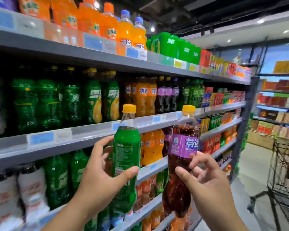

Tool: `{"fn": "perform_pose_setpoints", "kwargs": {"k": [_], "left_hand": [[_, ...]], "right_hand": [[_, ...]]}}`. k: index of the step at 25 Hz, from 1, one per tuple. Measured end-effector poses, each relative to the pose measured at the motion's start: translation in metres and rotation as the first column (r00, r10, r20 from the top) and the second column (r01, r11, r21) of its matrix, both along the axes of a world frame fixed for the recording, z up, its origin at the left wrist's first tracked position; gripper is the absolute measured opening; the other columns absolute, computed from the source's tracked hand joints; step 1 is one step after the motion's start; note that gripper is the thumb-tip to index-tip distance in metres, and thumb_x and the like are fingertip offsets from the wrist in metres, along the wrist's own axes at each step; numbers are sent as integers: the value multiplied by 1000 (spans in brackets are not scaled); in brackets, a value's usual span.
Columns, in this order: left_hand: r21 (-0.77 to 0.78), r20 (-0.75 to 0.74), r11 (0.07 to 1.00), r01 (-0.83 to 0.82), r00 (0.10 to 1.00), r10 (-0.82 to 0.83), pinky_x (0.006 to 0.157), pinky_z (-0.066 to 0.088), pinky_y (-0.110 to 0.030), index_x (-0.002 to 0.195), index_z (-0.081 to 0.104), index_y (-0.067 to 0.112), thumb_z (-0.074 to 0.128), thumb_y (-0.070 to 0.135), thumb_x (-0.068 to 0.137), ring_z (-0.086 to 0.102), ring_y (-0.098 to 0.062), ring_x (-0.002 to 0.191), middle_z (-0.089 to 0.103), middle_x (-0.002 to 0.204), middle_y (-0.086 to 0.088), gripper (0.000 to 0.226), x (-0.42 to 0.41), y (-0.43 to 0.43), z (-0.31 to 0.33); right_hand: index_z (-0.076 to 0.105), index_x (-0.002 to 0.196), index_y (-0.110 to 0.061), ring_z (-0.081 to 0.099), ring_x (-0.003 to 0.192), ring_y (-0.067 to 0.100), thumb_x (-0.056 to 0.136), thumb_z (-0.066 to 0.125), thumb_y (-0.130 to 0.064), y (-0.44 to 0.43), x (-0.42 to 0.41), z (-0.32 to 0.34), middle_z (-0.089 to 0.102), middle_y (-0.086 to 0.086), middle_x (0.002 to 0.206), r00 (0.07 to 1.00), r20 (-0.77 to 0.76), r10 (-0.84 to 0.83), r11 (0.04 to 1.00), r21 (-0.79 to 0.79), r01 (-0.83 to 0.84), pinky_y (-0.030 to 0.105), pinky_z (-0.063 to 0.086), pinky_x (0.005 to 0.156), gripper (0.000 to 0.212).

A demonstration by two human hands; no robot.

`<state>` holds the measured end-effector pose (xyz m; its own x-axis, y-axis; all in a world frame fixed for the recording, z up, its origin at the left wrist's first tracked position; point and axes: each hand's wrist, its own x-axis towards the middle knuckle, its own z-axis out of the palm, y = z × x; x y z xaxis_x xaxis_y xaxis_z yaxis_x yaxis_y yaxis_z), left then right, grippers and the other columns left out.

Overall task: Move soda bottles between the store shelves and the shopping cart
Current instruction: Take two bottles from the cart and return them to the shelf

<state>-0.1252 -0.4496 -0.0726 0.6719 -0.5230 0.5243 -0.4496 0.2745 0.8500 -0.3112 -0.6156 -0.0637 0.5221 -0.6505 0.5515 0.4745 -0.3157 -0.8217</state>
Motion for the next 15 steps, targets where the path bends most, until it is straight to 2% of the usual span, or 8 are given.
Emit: {"fn": "perform_pose_setpoints", "kwargs": {"k": [3,4,6,8,10,12,14,15], "left_hand": [[-9,-3,996,-89,996,89,101,50,-54,131,39,63,88,73,42,58,-26,128,61,134,9,102,-11,-41,9],[-13,6,993,-116,993,116,102,49,-55,131,38,63,88,74,42,57,-27,129,60,135,8,103,-15,-55,12],[-26,19,986,-162,986,163,104,48,-55,132,37,63,86,75,42,57,-27,129,61,135,8,103,-17,-78,16],[-40,37,978,-205,978,206,105,48,-51,130,38,64,86,75,43,56,-24,129,61,135,10,101,-15,-96,18],[-37,49,971,-235,970,237,104,48,-43,129,39,64,87,75,43,56,-18,130,63,131,14,99,-8,-113,20],[-39,48,972,-234,971,235,99,53,-35,131,40,62,90,70,44,60,-13,124,66,124,17,101,4,-128,23],[-42,63,973,-225,972,227,89,59,-28,133,40,58,93,62,48,67,-9,114,67,121,14,100,23,-143,24],[-46,71,975,-218,973,221,85,59,-23,133,41,57,94,57,51,67,-6,112,67,121,15,98,32,-150,25]], "right_hand": [[46,74,-21,71,92,8,74,75,-8,-54,-3,21,72,-5,95,991,-39,128,989,-69,-131,17,57,72,31],[44,78,-19,69,91,7,76,75,-5,-73,-3,28,69,-6,90,989,-59,137,983,-111,-143,15,55,73,34],[39,85,-11,65,85,-6,85,70,7,-105,2,40,63,-19,78,985,-108,138,971,-181,-156,6,49,67,36],[35,87,-3,64,85,-17,88,65,11,-132,12,50,64,-27,73,983,-128,136,960,-229,-162,-2,43,65,33],[35,88,-1,65,70,-14,88,66,9,-159,25,56,62,-23,59,986,-125,111,950,-277,-142,-4,42,69,32],[36,88,1,58,53,-12,89,66,8,-183,45,62,54,-23,45,988,-101,118,946,-290,-142,-4,43,65,31],[36,88,-2,58,59,-22,89,66,6,-206,69,63,61,-26,52,984,-77,162,947,-267,-177,1,50,61,31],[37,87,-7,57,72,-28,88,68,0,-214,79,64,67,-28,63,982,-68,175,950,-251,-187,5,53,68,32]]}}
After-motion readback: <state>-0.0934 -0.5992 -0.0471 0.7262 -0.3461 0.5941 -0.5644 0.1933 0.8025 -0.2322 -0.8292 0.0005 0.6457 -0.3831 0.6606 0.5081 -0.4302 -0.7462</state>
